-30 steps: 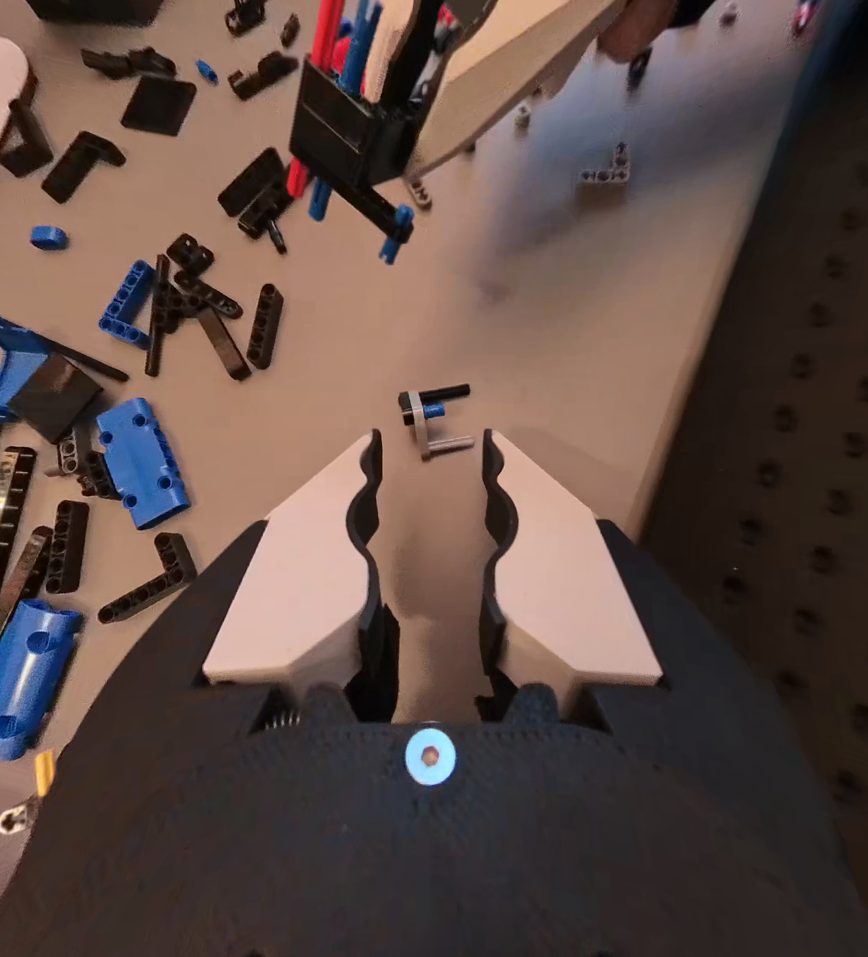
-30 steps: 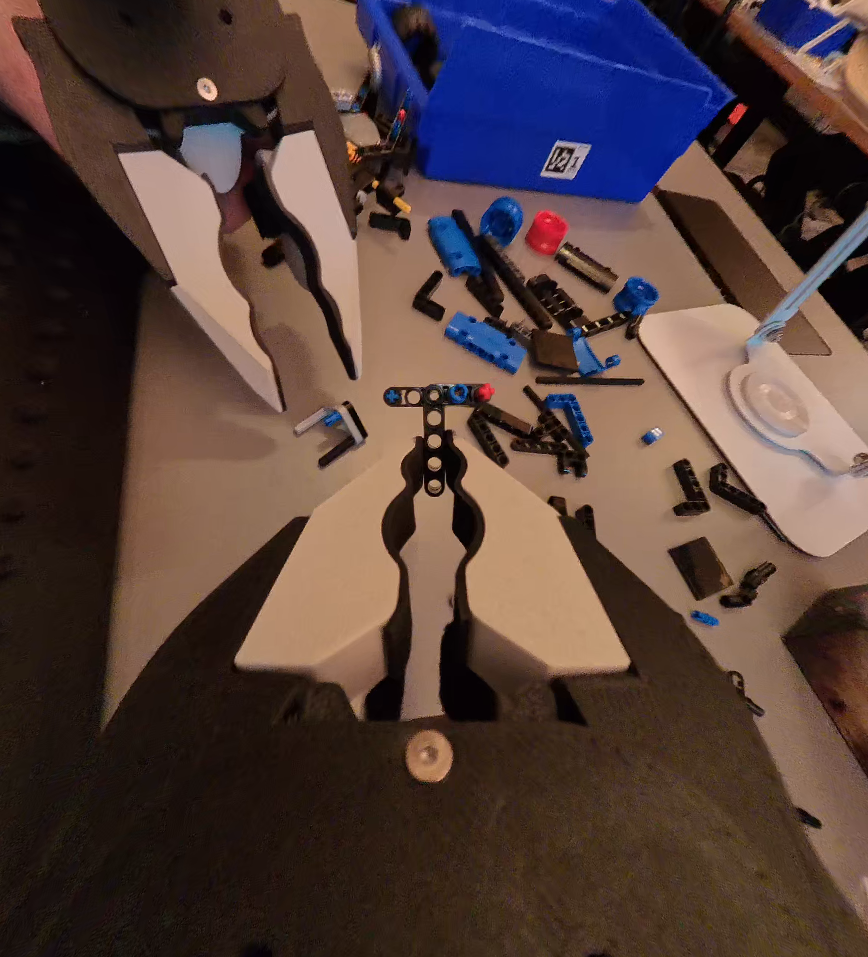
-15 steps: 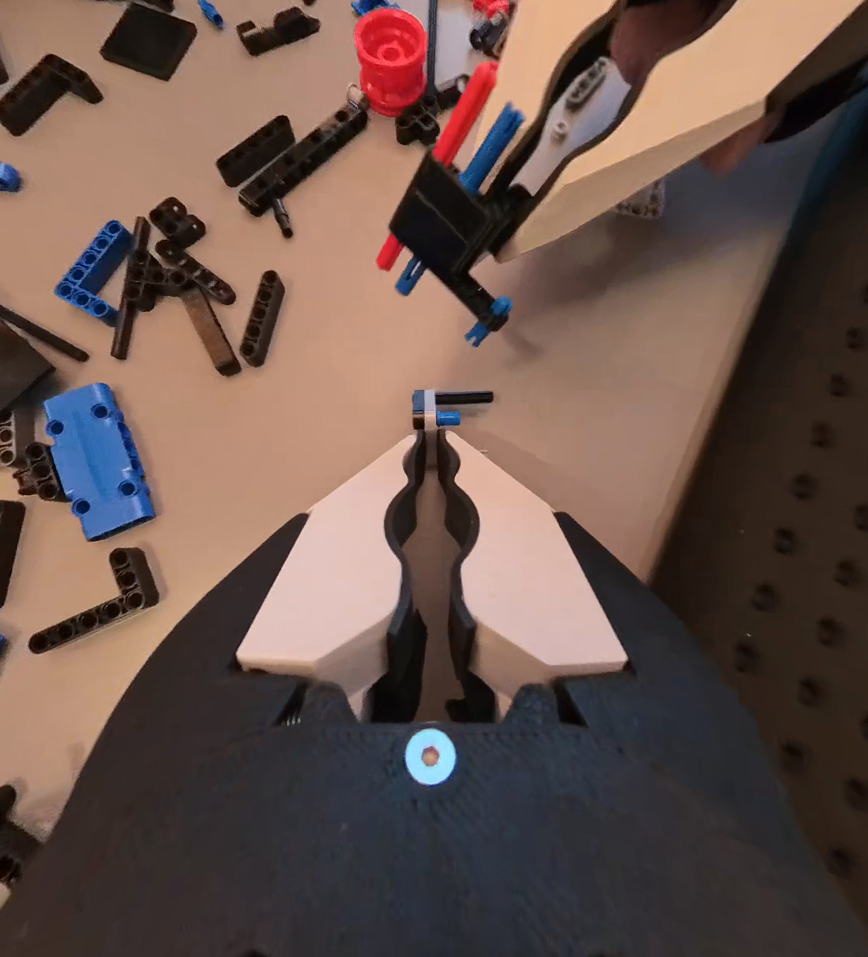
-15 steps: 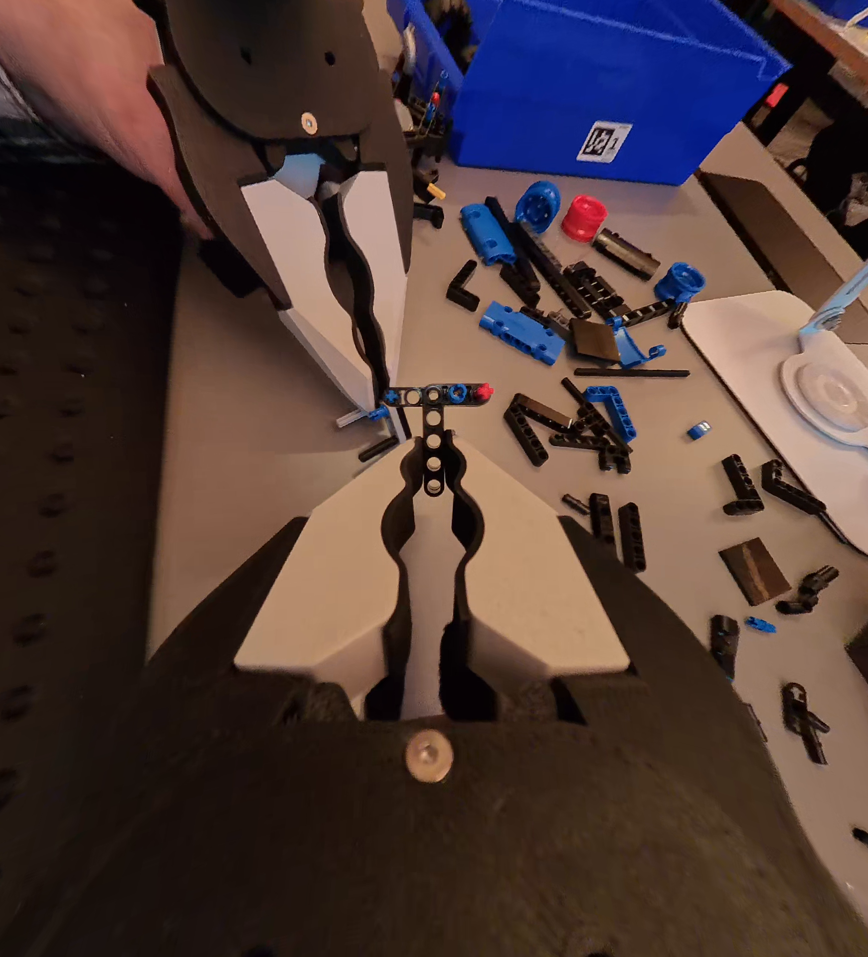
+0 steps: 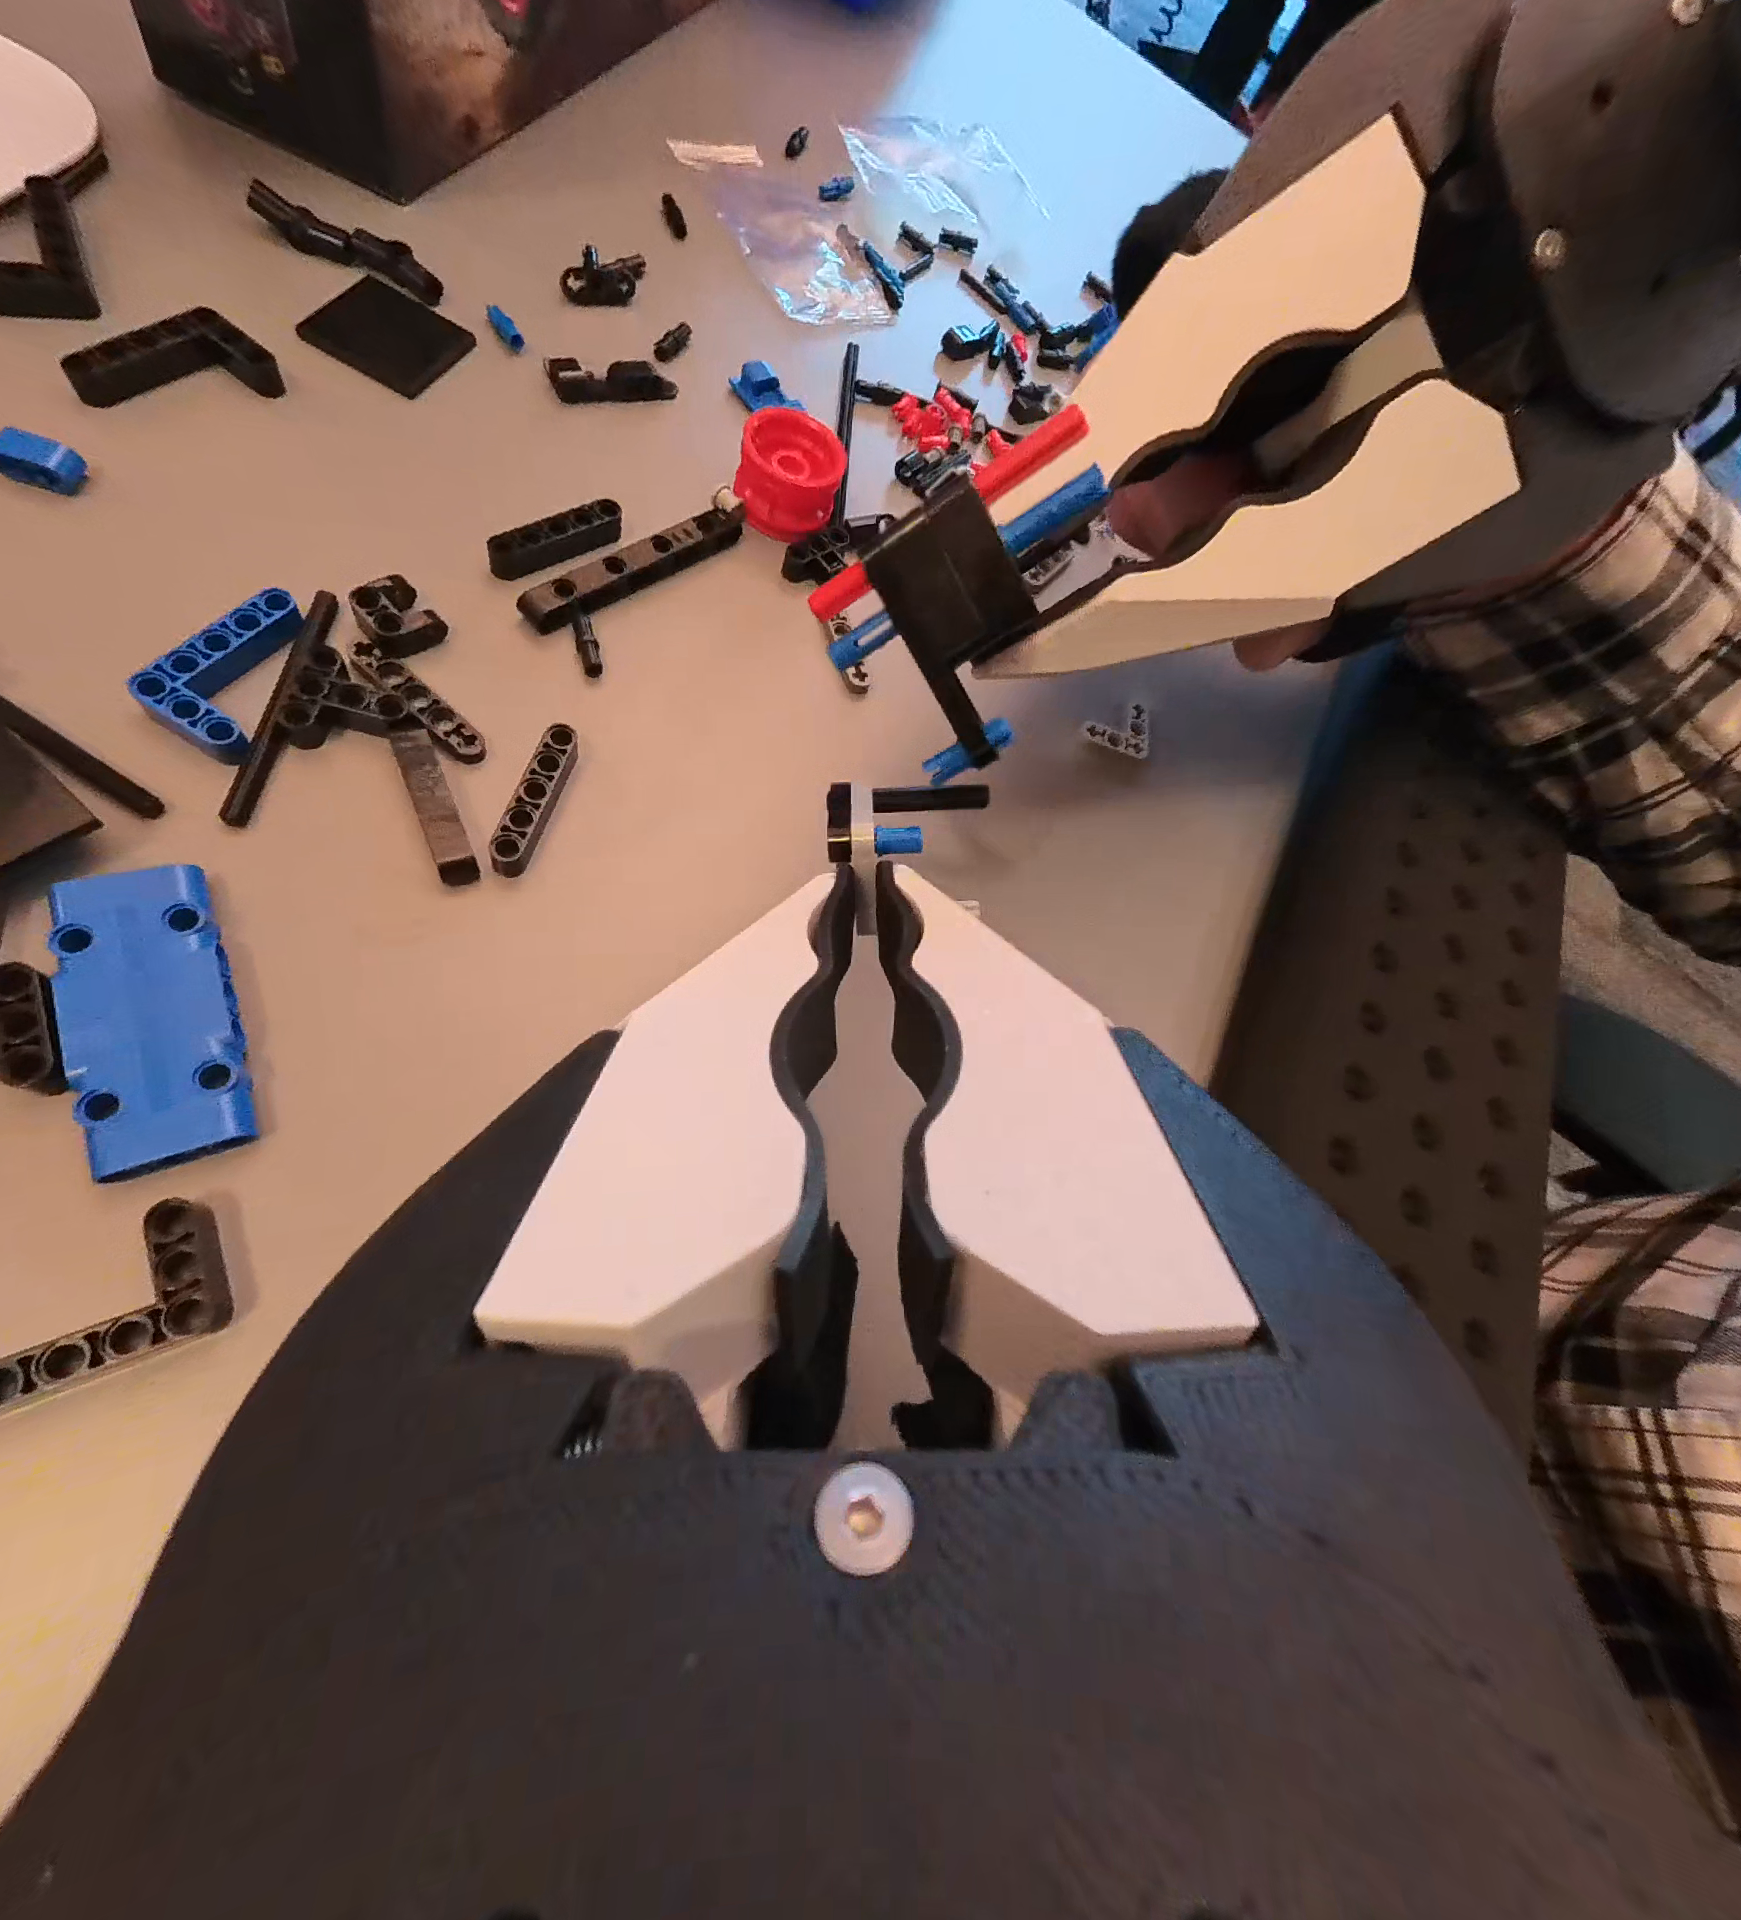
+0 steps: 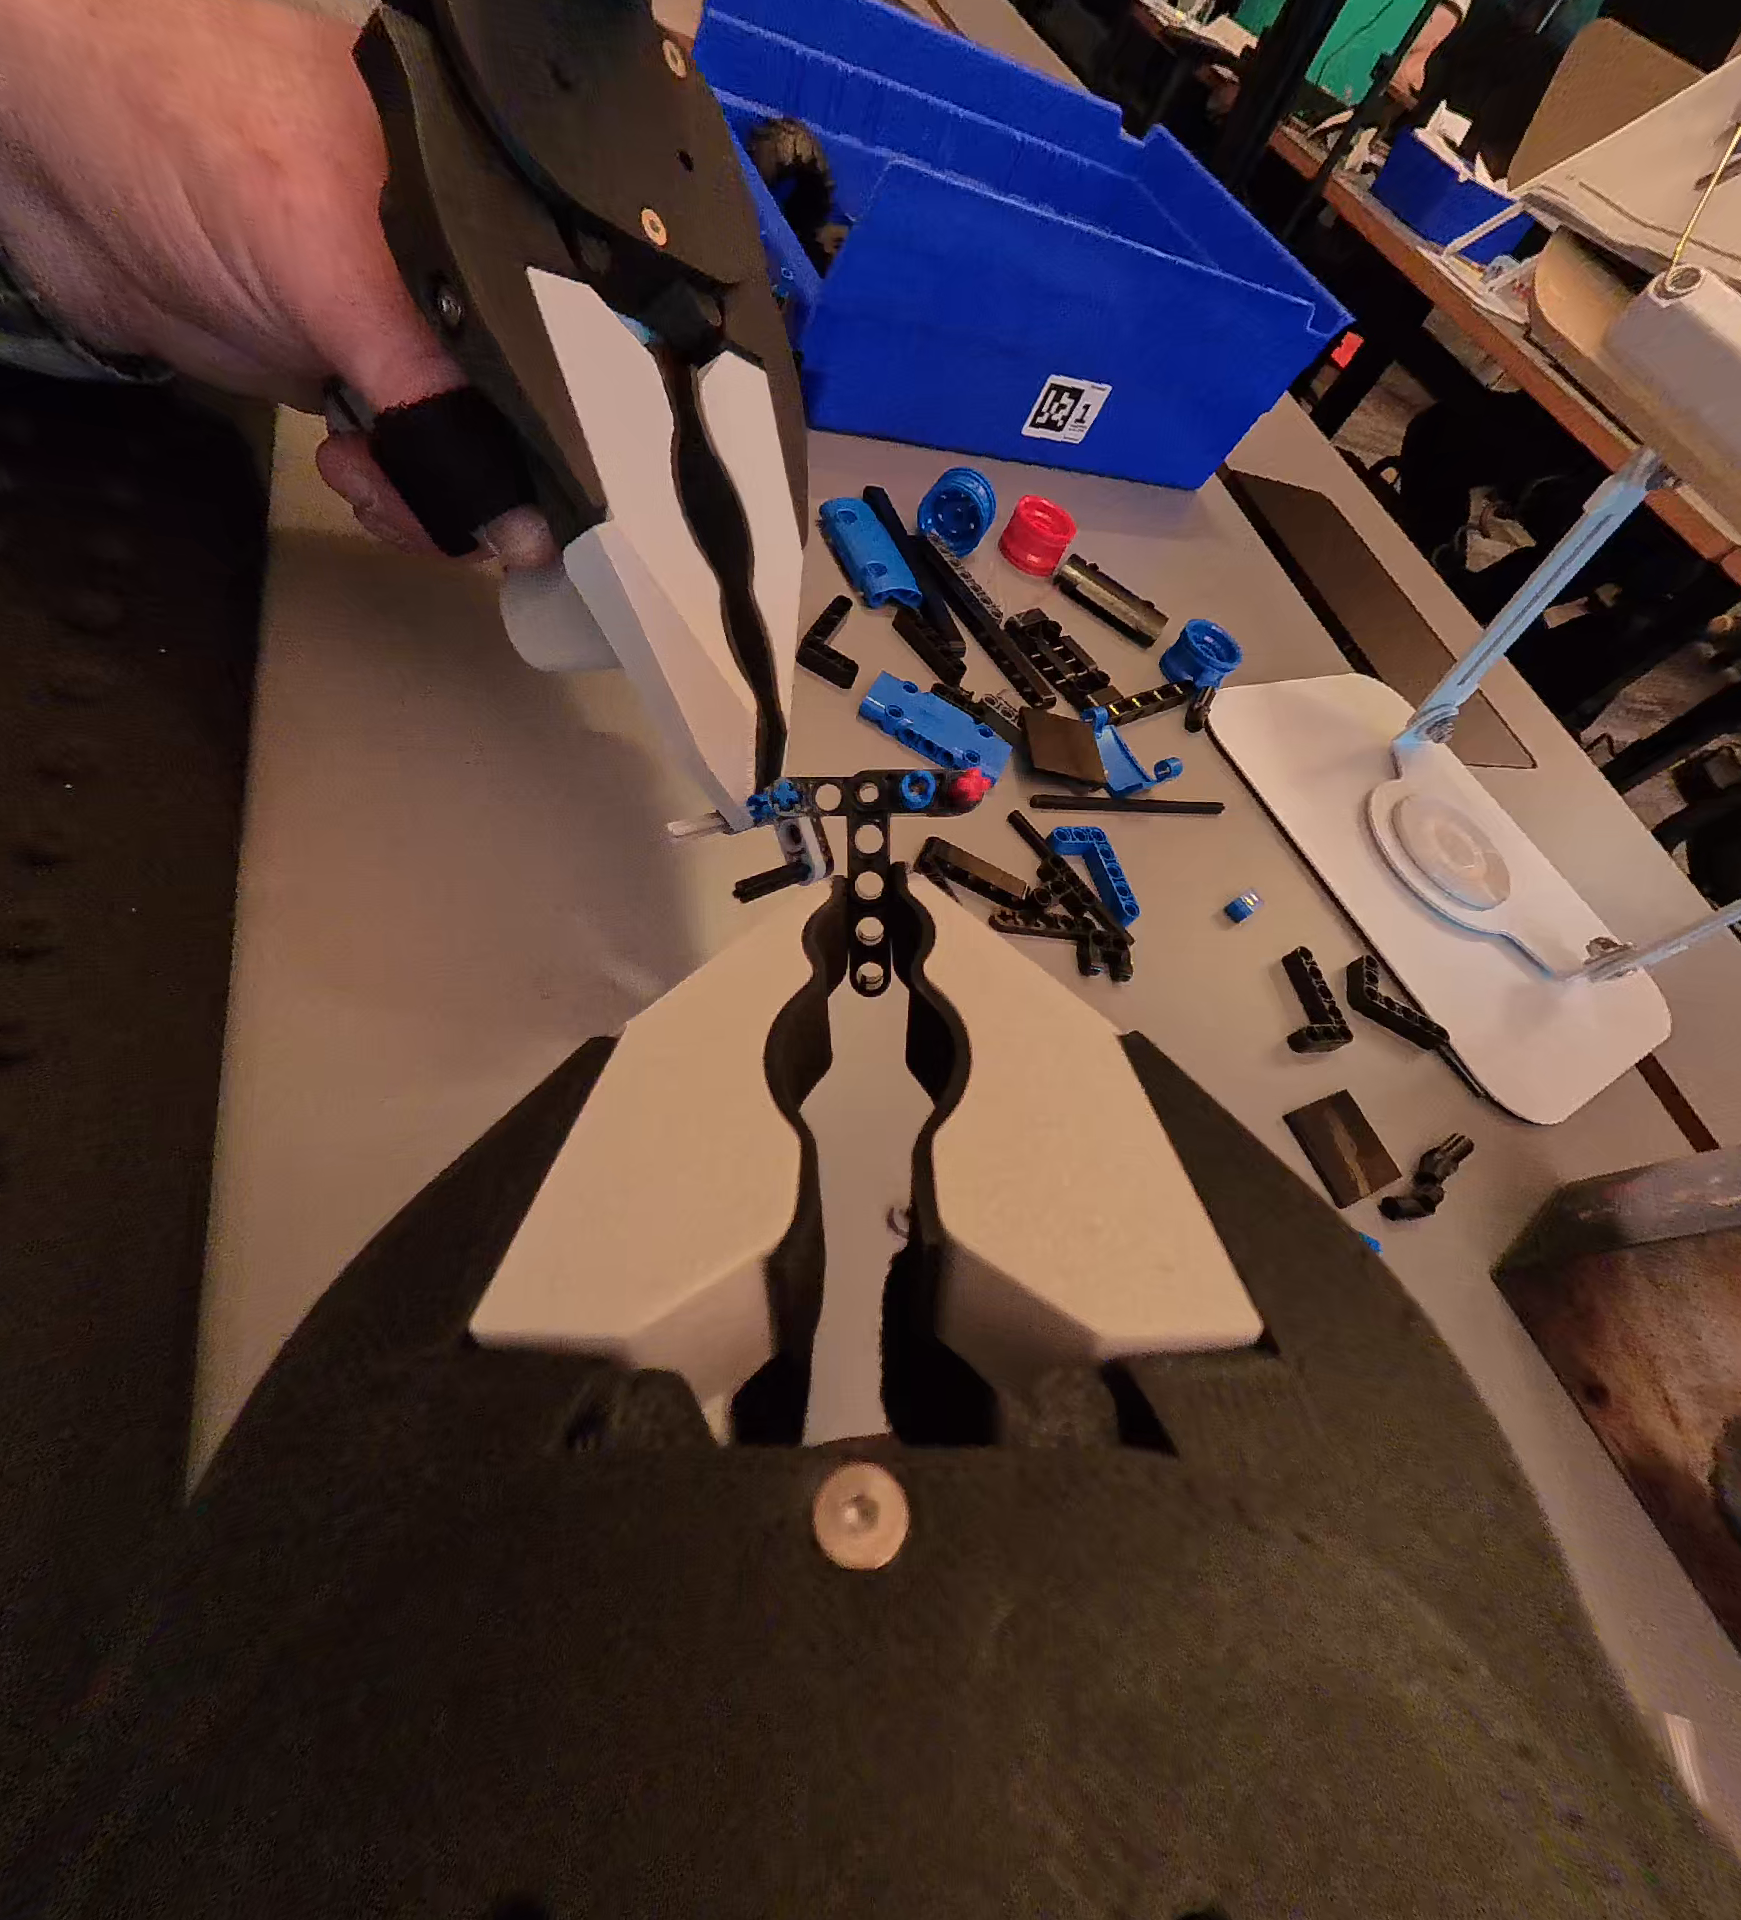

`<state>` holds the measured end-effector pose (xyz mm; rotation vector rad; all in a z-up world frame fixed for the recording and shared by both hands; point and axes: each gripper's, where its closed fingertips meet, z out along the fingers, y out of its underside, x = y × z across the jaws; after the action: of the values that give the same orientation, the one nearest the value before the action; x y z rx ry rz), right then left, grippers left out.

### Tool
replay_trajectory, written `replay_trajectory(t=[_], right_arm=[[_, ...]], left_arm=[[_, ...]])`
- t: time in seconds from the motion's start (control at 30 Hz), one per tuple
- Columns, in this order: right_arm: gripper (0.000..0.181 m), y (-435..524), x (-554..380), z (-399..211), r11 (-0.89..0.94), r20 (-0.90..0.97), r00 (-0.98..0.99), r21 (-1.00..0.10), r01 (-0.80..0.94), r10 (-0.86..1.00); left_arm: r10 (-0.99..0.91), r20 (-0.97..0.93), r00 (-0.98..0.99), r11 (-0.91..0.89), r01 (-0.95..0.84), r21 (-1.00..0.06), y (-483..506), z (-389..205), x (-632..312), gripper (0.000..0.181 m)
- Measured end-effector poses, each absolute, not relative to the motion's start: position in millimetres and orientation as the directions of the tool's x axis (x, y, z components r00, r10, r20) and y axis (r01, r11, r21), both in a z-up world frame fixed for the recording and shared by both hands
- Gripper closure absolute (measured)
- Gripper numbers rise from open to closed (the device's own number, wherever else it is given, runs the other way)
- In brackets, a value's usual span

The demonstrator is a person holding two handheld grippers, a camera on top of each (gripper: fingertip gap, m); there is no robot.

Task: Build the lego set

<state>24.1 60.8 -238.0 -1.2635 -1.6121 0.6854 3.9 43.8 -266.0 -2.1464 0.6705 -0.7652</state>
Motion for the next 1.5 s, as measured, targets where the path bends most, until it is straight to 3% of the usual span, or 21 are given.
replay_trajectory(t=[1.5], right_arm=[[0.176,67.2,25.9,-233.6,0.229,0.25,0.006,-0.893,0.388,0.968]], left_arm=[[-0.653,0.4,0.643,-0.605,-0.124,-0.787,61.4,-250.2,5.0,0.179]])
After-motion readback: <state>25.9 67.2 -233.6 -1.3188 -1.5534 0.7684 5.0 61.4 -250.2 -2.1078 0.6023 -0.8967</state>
